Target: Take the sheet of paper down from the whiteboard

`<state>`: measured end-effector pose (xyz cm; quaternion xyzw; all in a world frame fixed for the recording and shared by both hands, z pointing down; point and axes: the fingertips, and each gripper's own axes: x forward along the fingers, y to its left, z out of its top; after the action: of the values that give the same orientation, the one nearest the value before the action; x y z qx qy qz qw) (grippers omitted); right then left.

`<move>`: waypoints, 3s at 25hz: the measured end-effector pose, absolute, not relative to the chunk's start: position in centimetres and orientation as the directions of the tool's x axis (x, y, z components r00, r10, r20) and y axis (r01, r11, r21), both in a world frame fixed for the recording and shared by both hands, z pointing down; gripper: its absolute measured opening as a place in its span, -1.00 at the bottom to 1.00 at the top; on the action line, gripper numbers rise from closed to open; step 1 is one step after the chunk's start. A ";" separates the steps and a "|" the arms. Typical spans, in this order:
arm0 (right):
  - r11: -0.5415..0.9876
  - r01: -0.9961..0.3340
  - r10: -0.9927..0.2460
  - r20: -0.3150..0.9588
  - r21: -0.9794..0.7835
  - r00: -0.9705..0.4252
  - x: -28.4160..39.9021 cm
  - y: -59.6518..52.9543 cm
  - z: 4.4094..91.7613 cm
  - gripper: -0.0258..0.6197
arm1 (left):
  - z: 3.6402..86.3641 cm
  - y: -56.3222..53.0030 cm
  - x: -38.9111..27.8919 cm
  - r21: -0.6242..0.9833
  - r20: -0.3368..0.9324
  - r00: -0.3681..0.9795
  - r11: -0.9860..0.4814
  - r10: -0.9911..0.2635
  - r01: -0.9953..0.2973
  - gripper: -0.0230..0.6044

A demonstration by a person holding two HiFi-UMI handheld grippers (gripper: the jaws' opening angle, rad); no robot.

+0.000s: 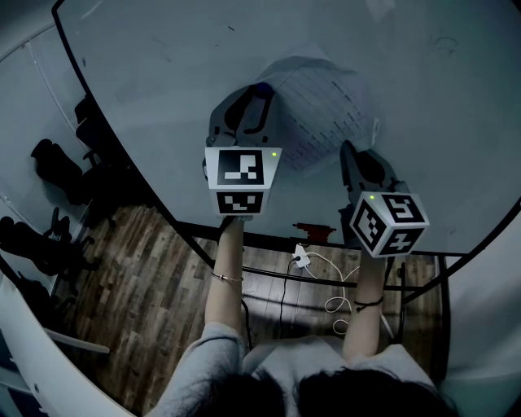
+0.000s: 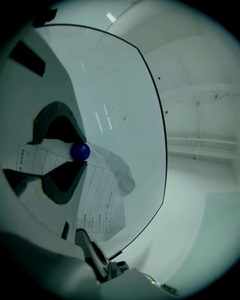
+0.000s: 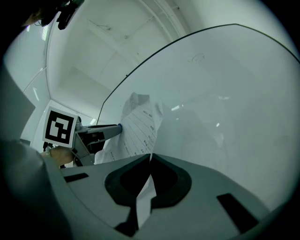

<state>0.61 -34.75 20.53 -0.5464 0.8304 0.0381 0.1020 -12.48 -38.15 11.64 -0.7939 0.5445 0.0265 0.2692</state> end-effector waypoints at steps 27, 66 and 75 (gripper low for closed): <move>0.440 -0.886 -0.895 -0.153 -0.145 -0.420 0.0 -35.6 24.0 -0.92 | 12.3 -38.8 -13.1 -0.354 -0.327 0.390 -0.272 -0.861 -0.895 -0.52; 0.392 -0.906 -0.918 -0.137 -0.162 -0.372 4.7 -33.9 26.4 -0.92 | 16.3 -36.9 -13.8 -0.206 -0.306 0.374 -0.322 -0.876 -0.924 -0.52; 0.424 -0.894 -0.904 -0.119 -0.142 -0.410 4.5 -33.5 27.5 -0.92 | 20.1 -36.3 -14.0 -0.155 -0.231 0.367 -0.338 -0.901 -0.928 -0.64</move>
<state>4.52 -33.51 27.49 -0.5358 0.8392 -0.0279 0.0889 -13.95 -36.29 20.09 -0.8164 0.5603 0.0518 0.1304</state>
